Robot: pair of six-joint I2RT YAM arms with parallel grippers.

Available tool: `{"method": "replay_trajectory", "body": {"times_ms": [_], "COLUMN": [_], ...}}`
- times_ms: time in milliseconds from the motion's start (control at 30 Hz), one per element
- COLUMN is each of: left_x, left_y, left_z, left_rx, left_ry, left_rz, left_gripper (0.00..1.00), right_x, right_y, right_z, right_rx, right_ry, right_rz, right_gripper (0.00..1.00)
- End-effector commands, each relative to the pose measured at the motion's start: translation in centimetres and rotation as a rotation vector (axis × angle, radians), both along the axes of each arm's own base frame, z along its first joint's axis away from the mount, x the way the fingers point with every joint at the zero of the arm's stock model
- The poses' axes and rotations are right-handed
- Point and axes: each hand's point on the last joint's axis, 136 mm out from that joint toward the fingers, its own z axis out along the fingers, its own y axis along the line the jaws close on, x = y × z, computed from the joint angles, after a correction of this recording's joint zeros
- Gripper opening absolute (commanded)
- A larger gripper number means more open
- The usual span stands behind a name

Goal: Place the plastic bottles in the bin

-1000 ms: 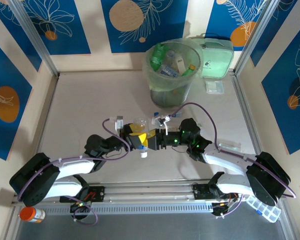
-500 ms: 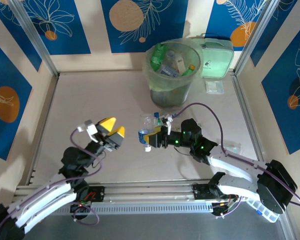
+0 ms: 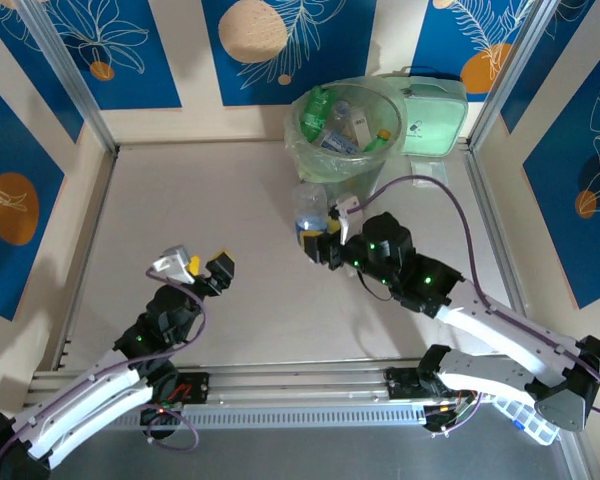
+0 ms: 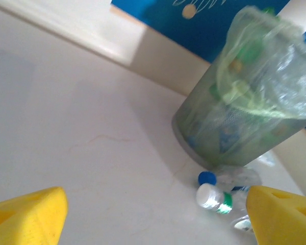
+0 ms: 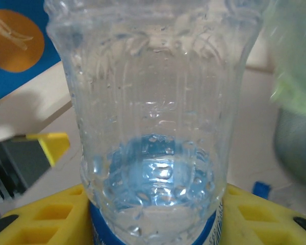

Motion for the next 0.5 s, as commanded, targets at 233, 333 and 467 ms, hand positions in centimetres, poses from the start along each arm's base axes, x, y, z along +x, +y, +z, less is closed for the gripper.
{"method": "replay_trajectory", "body": {"times_ms": [233, 333, 467], "left_x": [0.6, 0.6, 0.6], "left_y": [-1.1, -1.0, -1.1], "left_z": [0.5, 0.6, 0.5], "left_rx": [-0.018, -0.014, -0.011], "left_ry": [0.023, 0.023, 0.025], "left_rz": [-0.014, -0.01, -0.014], "left_gripper": [0.9, 0.9, 0.9], "right_x": [9.4, 14.3, 19.5], "right_y": [-6.2, -8.1, -10.6], "right_z": [13.1, 13.1, 11.0], "right_rx": [-0.06, -0.133, -0.234], "right_ry": [-0.134, -0.082, 0.035], "right_rz": [-0.275, -0.374, -0.484], "right_gripper": [0.4, 0.39, 0.37]}}
